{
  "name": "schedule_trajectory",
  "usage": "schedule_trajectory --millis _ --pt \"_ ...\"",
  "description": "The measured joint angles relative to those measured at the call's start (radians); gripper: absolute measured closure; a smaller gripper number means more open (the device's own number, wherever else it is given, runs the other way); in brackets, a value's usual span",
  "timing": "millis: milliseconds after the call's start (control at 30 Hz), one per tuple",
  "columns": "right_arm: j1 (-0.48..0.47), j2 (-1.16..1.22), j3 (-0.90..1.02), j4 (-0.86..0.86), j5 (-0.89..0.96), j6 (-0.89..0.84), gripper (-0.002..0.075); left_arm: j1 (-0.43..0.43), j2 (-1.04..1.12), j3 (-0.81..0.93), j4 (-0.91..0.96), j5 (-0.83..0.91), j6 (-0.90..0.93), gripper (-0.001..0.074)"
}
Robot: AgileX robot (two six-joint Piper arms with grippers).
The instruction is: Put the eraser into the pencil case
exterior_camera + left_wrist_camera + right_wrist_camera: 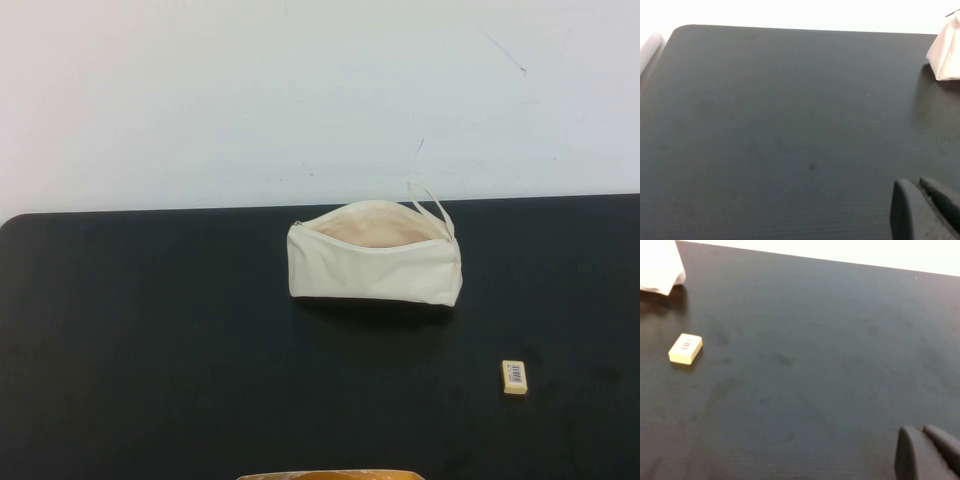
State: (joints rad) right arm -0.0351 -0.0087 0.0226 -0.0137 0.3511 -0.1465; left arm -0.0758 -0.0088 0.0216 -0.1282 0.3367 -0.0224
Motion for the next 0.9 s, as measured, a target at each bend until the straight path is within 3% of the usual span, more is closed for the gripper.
schedule_trajectory --millis 800,900 --pt "0.000 0.000 0.002 0.000 -0.003 0.000 0.0727 0.000 0.000 0.000 0.000 0.000 0.000 0.0736" --pt "0.000 0.000 0.006 0.000 -0.075 0.000 0.0727 0.000 0.000 0.000 0.000 0.000 0.000 0.0736"
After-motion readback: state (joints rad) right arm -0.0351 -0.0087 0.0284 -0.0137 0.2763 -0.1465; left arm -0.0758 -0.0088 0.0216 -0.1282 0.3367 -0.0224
